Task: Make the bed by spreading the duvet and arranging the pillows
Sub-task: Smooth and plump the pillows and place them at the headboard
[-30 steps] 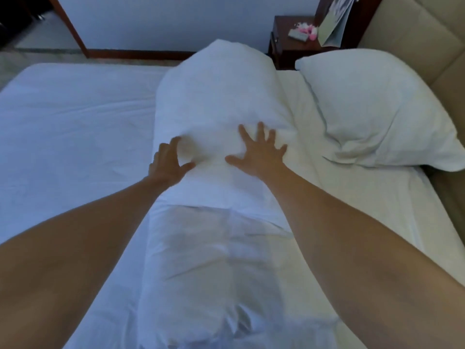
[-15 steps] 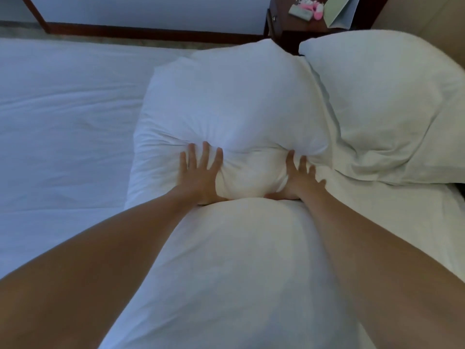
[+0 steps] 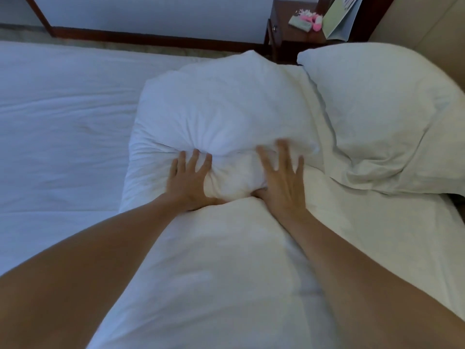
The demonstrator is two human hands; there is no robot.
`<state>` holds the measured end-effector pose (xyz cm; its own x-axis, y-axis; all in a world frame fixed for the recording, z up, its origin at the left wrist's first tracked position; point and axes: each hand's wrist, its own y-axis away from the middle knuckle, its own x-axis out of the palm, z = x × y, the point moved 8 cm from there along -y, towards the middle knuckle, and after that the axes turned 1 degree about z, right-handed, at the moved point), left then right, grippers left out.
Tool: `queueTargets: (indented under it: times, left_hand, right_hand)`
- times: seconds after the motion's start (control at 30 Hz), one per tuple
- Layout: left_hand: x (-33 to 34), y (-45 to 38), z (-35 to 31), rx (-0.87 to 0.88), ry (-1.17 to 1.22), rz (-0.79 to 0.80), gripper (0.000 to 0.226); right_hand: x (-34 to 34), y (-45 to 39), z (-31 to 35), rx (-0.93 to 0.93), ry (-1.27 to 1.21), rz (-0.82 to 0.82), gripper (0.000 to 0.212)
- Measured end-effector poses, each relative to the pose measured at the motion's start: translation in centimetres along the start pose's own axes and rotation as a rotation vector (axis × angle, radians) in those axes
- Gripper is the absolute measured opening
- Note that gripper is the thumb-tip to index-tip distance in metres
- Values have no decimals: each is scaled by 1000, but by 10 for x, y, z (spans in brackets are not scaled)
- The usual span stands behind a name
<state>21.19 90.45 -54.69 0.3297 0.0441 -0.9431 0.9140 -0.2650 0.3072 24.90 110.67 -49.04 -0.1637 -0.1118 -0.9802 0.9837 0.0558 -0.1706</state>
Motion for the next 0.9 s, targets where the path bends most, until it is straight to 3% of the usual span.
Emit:
queueTargets:
  times: [0.07, 0.1, 0.17, 0.23, 0.3, 0.4, 0.47, 0.53, 0.67, 0.9]
  left_hand:
    - [-39, 8, 5, 59, 75, -153, 117]
    - [-64, 10, 7, 93, 82, -288, 107]
    - [-113, 6, 17, 69, 113, -511, 90]
    - [-124, -15, 31, -21, 115, -390, 100]
    - [-102, -42, 32, -3, 29, -90, 122]
    - [-72, -75, 27, 8, -90, 193, 136]
    - [-60, -95, 23, -9, -127, 282, 143]
    - [-45, -111, 24, -22, -139, 326, 143]
    - [-18, -137, 26, -22, -107, 251, 141]
    - [-14, -144, 21, -85, -160, 198, 142]
  right_hand:
    - [-25, -16, 31, -240, 149, -46, 117]
    - [-34, -31, 36, -241, 167, -5, 112]
    - [-44, -64, 26, -65, 39, 136, 96]
    - [-35, -86, 2, 133, -96, 323, 96]
    - [-11, -95, -24, 247, -108, 507, 115]
    - [33, -101, -49, 312, -100, 676, 141]
    - [60, -105, -53, 316, -126, 721, 142]
    - [79, -110, -57, 328, -179, 724, 139]
    - [109, -119, -65, 330, -198, 674, 125]
    - [116, -121, -63, 354, -212, 482, 114]
